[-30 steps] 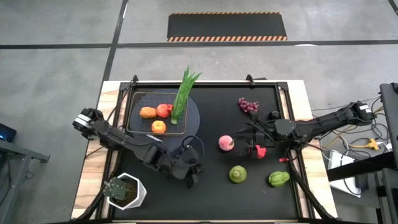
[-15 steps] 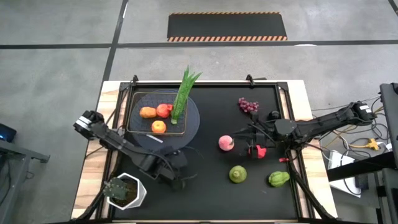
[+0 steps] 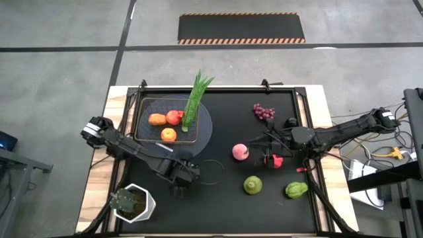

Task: Build produce basket
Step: Put the green lime into the wire basket

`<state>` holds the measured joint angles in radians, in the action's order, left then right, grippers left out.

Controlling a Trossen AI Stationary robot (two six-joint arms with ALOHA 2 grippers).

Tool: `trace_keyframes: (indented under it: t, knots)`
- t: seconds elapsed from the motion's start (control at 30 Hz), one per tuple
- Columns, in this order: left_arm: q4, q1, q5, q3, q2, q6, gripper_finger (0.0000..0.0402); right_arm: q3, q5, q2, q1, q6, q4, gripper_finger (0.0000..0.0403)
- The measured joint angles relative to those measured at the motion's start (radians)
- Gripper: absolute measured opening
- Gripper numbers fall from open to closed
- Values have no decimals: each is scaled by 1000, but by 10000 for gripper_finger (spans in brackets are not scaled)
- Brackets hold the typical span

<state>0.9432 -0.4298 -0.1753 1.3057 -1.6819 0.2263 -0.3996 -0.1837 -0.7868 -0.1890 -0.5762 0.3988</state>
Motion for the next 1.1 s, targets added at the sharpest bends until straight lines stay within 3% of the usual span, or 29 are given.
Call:
trace_keyframes:
  t: [0.13,0.7,1.1]
  knots:
    - [-12,17,-30,-26,-16,-98,244,0,0,0,0,0,0,47]
    - [-186,78,-41,-82,-88,-313,244,0,0,-1,0,7,-4,47]
    - [-252,95,9,-144,-96,-344,243,0,0,-2,0,8,-5,47]
